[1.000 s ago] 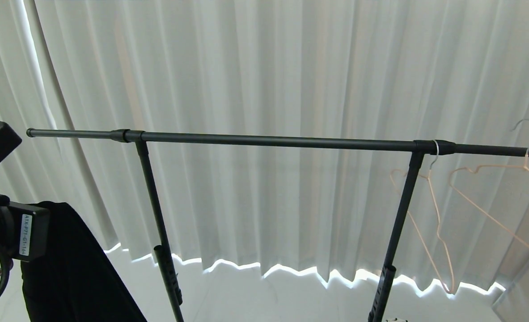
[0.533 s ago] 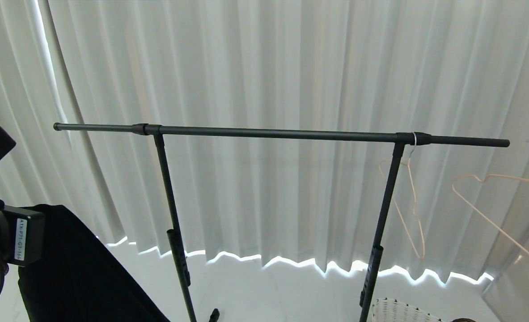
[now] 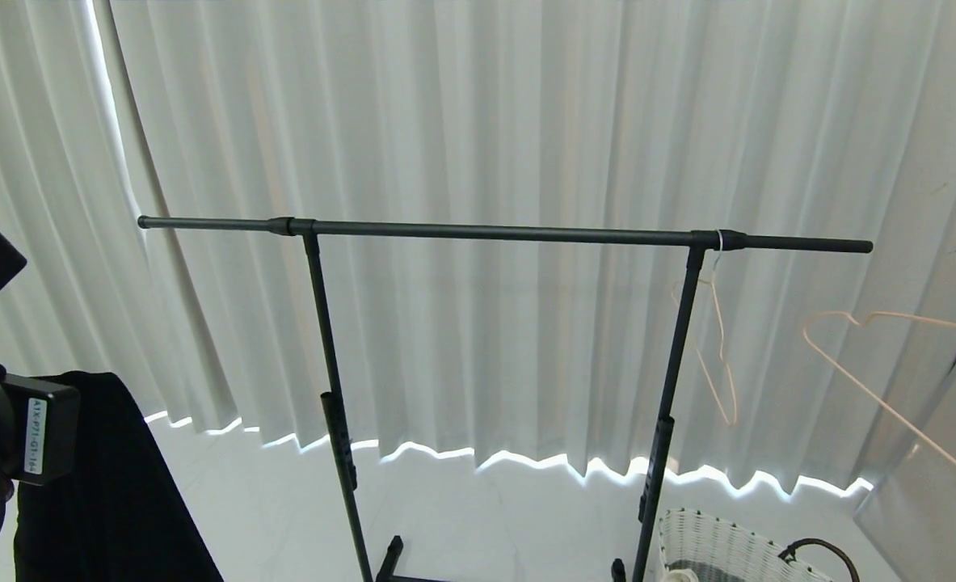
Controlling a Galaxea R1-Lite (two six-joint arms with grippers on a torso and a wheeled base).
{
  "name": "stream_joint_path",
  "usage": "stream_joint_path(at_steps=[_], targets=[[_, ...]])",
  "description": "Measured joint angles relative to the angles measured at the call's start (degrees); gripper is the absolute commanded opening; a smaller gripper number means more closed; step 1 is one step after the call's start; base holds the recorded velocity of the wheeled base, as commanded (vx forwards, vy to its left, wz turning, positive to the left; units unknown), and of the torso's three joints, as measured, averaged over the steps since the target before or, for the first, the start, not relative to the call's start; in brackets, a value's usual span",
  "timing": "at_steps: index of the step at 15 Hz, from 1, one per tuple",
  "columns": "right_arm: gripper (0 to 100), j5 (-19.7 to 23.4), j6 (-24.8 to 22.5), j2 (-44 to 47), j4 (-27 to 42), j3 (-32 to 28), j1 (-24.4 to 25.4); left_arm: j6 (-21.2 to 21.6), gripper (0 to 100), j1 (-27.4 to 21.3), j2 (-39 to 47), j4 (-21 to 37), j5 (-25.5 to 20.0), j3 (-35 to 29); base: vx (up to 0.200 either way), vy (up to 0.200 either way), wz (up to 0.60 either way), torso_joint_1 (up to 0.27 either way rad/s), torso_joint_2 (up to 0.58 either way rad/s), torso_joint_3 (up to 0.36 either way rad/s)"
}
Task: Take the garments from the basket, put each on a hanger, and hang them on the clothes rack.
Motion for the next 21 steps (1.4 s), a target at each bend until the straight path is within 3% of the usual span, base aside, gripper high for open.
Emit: stream_joint_path(at_steps=[17,21], targets=[[0,0.8,0.0,-0.3,-0.1,-0.2,0.1,0.1,0,0.0,0.1,0.0,0.1,0.0,0.0,0.2,0.0,0.004,0.0,0.002],[0,3.6,0.0,-0.2,-0.1,-0.4,1.7,0.0,0,-0.5,0.3,0.0,-0.1,-0.1,0.0,0.0,0.0,0.0,0.0,0.0]])
